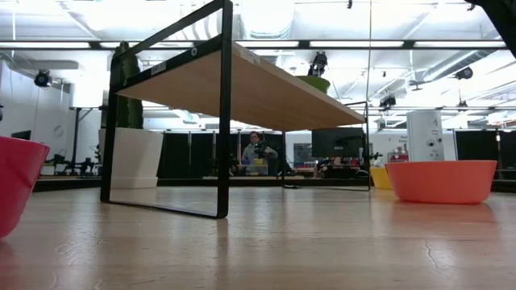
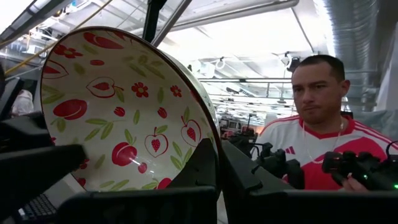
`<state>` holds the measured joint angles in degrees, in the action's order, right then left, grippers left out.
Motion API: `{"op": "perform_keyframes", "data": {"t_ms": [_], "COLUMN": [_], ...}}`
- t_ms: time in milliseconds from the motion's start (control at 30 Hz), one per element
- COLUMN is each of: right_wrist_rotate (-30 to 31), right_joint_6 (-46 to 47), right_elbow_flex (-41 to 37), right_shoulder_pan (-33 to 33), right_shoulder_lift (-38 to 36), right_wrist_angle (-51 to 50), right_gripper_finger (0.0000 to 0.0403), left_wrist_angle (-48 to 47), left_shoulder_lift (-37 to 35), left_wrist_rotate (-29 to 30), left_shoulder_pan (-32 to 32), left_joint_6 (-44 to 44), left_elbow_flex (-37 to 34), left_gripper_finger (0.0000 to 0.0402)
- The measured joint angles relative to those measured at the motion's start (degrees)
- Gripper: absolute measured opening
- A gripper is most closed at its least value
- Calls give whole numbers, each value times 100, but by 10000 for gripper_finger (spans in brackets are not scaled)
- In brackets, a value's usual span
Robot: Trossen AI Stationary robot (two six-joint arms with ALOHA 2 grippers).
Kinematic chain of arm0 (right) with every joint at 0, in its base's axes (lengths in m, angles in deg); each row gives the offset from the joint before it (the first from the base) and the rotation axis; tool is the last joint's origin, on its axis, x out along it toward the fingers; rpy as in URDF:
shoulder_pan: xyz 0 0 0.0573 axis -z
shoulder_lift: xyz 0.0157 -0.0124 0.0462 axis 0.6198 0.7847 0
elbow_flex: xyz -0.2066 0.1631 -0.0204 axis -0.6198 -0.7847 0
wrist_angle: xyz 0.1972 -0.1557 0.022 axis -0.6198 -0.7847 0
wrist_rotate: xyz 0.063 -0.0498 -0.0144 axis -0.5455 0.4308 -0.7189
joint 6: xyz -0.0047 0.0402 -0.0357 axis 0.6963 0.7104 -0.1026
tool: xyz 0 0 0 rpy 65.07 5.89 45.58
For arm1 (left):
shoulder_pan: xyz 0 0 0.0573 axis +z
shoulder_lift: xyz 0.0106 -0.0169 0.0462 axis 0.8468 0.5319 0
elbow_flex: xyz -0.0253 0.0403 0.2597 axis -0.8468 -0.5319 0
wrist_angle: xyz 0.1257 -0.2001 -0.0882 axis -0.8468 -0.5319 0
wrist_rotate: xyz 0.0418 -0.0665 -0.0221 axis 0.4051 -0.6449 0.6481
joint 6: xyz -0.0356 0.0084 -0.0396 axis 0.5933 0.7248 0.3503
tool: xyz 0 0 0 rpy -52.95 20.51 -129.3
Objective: Pick & Place Mini bowls
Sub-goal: Stack the top white bowl on the top of the white bowl on the shelf
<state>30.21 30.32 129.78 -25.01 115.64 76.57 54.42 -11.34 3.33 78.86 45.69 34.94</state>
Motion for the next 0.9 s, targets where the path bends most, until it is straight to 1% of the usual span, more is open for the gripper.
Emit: {"op": "perform_keyframes", "data": {"t_ms": [100, 200, 300, 500, 600, 733, 900], "right_wrist_rotate": [-36, -179, -227, -308, -394, -409, -369], "right_joint_6": [-19, -19, -60, -148, -146, -113, 20], "right_elbow_flex": [0, 0, 0, 0, 4, 8, 13], "right_shoulder_pan": [-27, -32, -39, -47, -61, -62, -56], "right_shoulder_lift": [0, 0, 0, 0, -2, -9, -29], "right_wrist_angle": [4, 20, 26, 85, 193, 197, 201], "right_gripper_finger": [182, 167, 140, 72, 45, 33, 29], "left_wrist_angle": [-5, 1, -2, -8, -26, -20, 20], "left_shoulder_lift": [48, 71, 77, 84, 104, 144, 251], "left_wrist_rotate": [-15, -15, -17, -25, -44, -31, 66], "left_shoulder_pan": [0, 1, 0, 0, 0, 2, 23], "left_joint_6": [0, -1, 0, 11, 20, 63, 127], "left_elbow_flex": [0, 0, 0, 0, -2, -2, -2], "left_gripper_finger": [0, 0, 0, 0, 1, 4, 33]}}
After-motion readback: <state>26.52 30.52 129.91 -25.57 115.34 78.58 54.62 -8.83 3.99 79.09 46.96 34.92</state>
